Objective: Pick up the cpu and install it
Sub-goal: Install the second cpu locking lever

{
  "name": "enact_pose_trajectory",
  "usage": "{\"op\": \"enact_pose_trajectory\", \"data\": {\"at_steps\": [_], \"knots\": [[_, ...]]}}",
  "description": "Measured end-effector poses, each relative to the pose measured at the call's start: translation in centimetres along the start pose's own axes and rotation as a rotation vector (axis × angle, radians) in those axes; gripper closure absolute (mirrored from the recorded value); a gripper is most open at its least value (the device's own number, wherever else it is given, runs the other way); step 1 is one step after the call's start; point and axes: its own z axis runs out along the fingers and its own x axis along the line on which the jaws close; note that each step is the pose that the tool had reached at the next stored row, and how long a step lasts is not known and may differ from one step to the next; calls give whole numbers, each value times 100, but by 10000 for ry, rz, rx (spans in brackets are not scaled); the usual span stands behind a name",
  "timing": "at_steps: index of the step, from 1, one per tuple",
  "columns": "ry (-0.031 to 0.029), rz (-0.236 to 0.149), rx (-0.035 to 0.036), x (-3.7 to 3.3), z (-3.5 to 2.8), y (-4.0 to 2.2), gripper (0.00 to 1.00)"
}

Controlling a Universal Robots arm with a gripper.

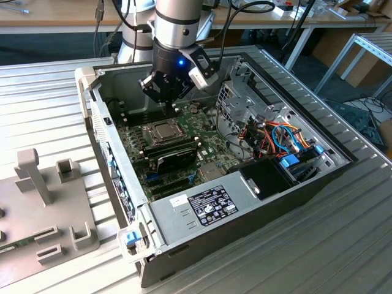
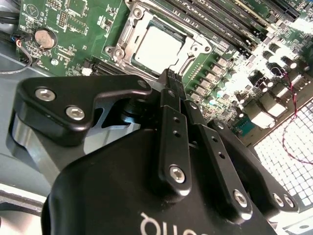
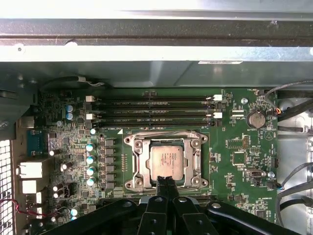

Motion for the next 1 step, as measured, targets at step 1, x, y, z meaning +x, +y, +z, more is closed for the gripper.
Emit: {"op": "enact_pose_trajectory", "data": {"at_steps": [1], "knots": [[0,0,0,0,0,1,89]]}}
